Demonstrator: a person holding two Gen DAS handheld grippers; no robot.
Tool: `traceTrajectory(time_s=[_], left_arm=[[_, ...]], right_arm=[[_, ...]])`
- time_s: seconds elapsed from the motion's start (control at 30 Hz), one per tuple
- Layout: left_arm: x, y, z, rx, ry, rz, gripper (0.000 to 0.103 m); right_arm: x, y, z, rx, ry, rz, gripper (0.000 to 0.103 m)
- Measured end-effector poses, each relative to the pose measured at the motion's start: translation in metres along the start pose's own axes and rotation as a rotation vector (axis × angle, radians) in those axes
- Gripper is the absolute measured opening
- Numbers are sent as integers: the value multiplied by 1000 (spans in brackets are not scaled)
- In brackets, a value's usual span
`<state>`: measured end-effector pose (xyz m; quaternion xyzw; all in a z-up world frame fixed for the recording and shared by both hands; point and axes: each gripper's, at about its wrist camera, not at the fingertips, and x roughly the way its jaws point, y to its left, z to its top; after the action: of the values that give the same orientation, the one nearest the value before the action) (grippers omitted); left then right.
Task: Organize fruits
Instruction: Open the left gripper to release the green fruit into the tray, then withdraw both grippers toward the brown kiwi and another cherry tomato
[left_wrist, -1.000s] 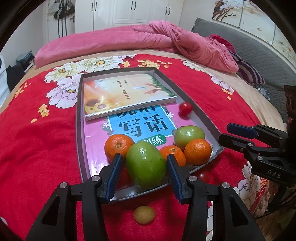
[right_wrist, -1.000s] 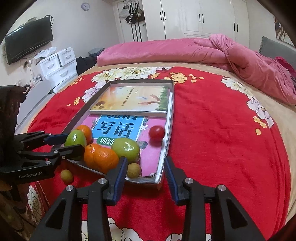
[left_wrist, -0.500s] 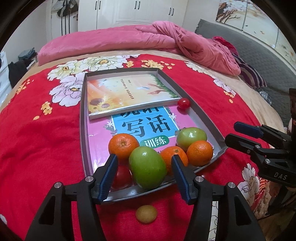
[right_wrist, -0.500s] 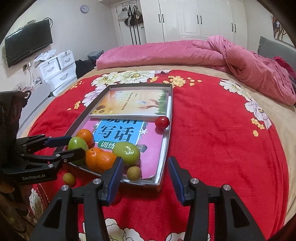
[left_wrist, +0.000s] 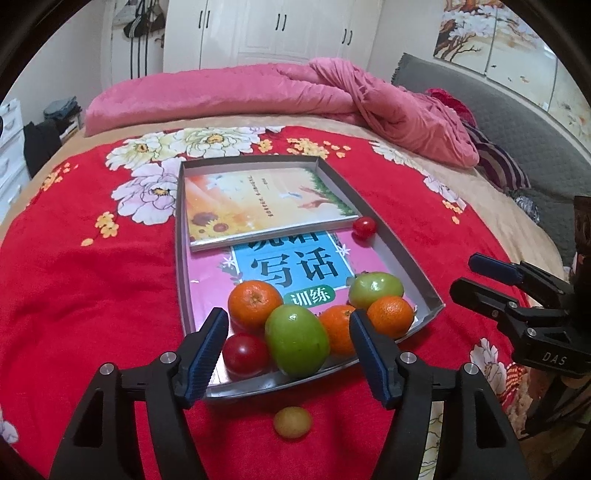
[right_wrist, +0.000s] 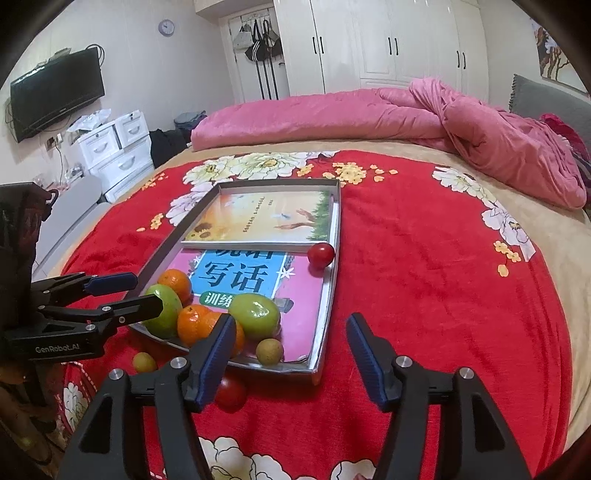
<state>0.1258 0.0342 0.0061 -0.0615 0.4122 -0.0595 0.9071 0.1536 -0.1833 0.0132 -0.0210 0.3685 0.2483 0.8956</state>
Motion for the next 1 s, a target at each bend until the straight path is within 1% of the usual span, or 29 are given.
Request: traceTrajectory(time_s=[0.03,0.07,0.1,0.27,0.63,0.8,1.0], left_arm=[[-2,0,0,0,-4,1,72],[-4,0,0,-2,-8,6,79],[-6,1,0,-6,-11,8,79],[-16,7,1,-32,-24,3,79],[-33,19,-3,-67,-41,16,79],[-37,22,-6,-84,-36,16,79],[-38,20,-10,-78,-25,23,79]], right_arm=[[-2,0,0,0,-7,0,67],[-3,1,1,-1,-11,2,67],[-5,2,1,-2,-15,5,67],[-12,5,2,-7,-31,5,71],[-23,8,1,-10,-48,4,78],[-27,9,1,-11,-53,8,79],[-30,13,-2,-19,-54,12,80]])
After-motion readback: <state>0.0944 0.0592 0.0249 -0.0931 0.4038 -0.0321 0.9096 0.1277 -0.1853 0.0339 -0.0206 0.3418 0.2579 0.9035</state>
